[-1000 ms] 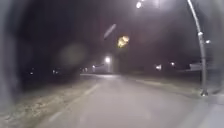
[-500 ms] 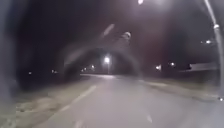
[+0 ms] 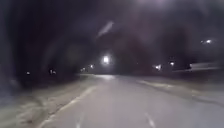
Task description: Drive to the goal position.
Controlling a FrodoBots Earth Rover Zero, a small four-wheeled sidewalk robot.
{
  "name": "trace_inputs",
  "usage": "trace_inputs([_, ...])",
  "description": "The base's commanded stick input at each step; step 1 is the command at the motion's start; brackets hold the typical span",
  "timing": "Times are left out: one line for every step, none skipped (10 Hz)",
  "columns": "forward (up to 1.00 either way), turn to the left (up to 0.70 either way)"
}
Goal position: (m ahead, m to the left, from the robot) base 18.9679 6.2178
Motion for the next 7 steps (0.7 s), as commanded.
trace_inputs([1.0, -0.08])
trace_inputs([1.0, 0.0])
trace_inputs([1.0, 0.0])
trace_inputs([1.0, 0.0])
trace_inputs([1.0, 0.0])
trace_inputs([1.0, 0.0])
trace_inputs([1.0, 0.0])
